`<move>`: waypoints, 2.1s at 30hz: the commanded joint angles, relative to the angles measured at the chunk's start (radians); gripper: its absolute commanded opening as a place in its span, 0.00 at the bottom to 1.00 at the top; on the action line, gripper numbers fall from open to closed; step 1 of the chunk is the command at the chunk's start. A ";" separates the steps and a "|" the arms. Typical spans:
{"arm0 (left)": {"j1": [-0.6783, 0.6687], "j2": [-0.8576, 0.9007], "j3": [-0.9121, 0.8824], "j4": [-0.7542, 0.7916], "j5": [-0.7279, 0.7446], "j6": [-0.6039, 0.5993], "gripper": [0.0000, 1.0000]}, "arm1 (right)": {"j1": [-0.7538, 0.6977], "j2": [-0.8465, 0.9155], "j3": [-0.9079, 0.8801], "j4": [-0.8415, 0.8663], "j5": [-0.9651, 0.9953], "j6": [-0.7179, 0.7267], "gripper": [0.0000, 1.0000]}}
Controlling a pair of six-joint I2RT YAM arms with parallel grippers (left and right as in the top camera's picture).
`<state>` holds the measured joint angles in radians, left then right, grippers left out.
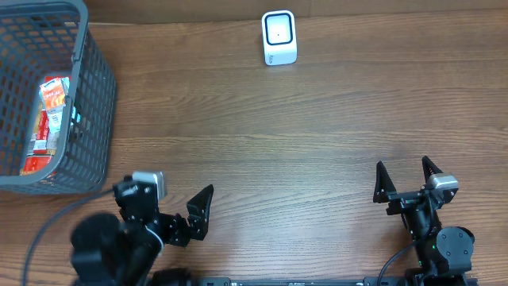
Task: Scan the item barcode
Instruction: 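Move the left gripper over the grey basket and reach down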
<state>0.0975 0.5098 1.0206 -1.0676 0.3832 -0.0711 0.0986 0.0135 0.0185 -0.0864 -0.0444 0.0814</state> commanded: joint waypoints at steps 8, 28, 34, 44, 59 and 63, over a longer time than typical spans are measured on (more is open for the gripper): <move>-0.006 0.392 0.464 -0.369 0.139 0.027 1.00 | -0.003 -0.011 -0.011 0.005 0.001 -0.004 1.00; -0.006 0.866 0.925 -0.356 -0.043 0.023 0.37 | -0.003 -0.011 -0.011 0.005 0.001 -0.004 1.00; 0.015 0.927 1.038 -0.264 -0.173 0.013 0.63 | -0.003 -0.011 -0.011 0.005 0.001 -0.004 1.00; 0.311 1.062 1.110 -0.115 -0.210 -0.041 0.81 | -0.003 -0.011 -0.011 0.005 0.001 -0.004 1.00; 0.651 1.258 1.109 -0.016 -0.139 0.053 0.99 | -0.003 -0.011 -0.011 0.005 0.001 -0.004 1.00; 0.662 1.342 1.109 0.003 -0.134 0.087 1.00 | -0.003 -0.011 -0.011 0.005 0.001 -0.004 1.00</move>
<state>0.7502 1.7912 2.1162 -1.0718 0.2245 -0.0410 0.0986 0.0135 0.0185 -0.0860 -0.0444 0.0811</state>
